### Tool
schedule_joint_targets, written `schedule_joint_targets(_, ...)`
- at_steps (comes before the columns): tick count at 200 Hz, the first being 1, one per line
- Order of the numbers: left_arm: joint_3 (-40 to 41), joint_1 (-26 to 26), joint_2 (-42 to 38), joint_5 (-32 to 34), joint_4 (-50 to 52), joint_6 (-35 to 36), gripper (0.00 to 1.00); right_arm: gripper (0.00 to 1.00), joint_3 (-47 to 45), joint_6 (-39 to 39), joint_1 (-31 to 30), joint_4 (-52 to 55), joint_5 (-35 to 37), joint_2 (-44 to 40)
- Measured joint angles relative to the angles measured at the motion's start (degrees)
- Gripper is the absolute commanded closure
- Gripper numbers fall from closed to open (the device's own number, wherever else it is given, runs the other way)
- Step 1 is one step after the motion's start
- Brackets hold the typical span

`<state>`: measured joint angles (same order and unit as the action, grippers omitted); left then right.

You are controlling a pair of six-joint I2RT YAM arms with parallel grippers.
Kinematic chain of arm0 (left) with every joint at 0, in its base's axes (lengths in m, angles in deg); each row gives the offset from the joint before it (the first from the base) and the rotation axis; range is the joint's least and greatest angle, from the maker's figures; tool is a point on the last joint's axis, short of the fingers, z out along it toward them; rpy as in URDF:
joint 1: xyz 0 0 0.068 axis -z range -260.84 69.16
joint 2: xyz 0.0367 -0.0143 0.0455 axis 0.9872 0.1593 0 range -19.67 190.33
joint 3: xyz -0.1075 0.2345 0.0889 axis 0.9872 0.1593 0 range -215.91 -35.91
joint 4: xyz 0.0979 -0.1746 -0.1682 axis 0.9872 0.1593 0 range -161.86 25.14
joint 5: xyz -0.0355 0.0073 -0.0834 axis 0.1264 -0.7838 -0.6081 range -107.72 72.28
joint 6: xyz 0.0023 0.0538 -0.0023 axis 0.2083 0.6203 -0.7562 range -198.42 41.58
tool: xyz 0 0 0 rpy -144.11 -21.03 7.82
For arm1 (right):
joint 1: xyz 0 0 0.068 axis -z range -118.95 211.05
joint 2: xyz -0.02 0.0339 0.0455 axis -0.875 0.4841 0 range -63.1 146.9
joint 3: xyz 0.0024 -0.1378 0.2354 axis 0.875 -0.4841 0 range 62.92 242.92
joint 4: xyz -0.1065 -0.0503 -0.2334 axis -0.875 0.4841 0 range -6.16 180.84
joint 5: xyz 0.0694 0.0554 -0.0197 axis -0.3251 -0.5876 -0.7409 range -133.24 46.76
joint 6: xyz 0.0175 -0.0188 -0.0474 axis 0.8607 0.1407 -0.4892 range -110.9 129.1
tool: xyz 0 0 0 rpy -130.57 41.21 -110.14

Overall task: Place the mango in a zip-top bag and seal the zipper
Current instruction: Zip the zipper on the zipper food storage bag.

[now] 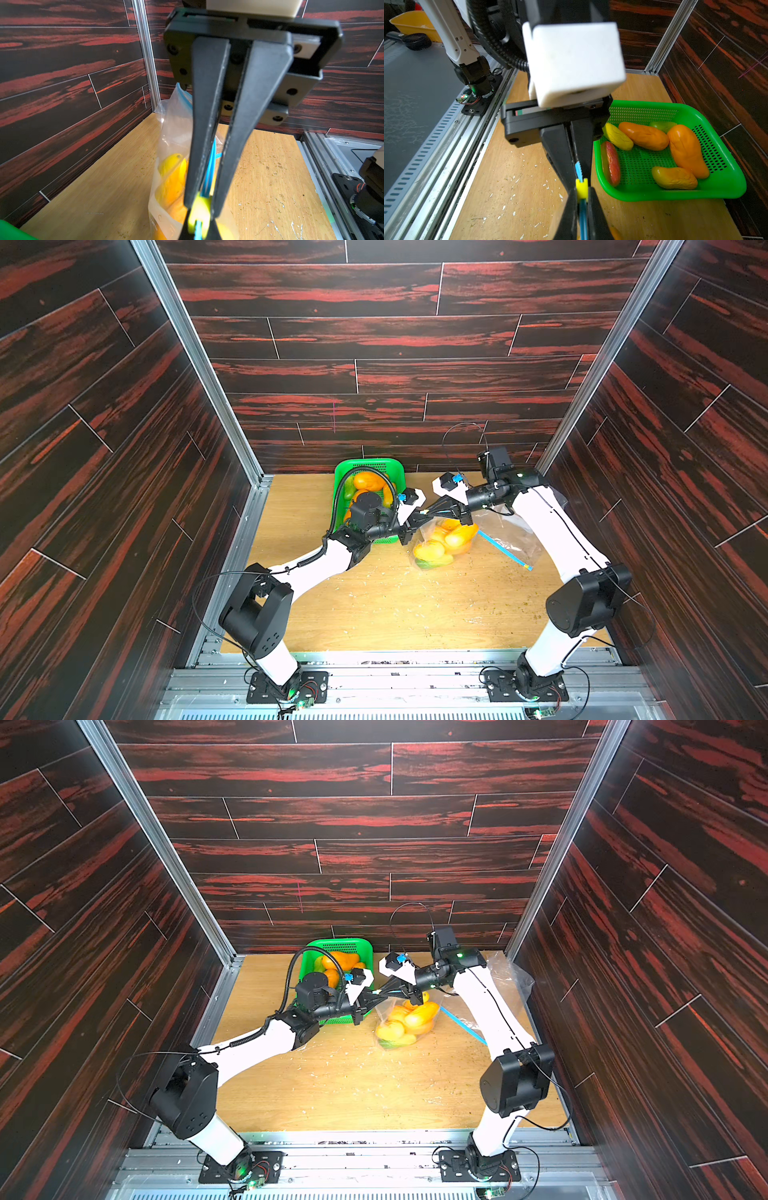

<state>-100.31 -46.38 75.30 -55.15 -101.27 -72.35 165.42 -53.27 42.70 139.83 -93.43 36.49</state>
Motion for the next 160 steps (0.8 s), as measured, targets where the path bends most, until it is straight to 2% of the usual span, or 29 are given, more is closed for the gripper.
schedule_joint_targets(79, 2.25, -0.13, -3.93, 5.07, 0.39, 1.01, 1.0, 1.0, -2.69, 3.08, 5.75, -2.43, -0.63, -2.89)
schedule_joint_targets(160, 3.67, -1.88, -7.1, 8.5, 2.89, 0.52, 1.0, 1.0, -14.27, 12.74, 22.6, -9.79, 1.09, -9.22)
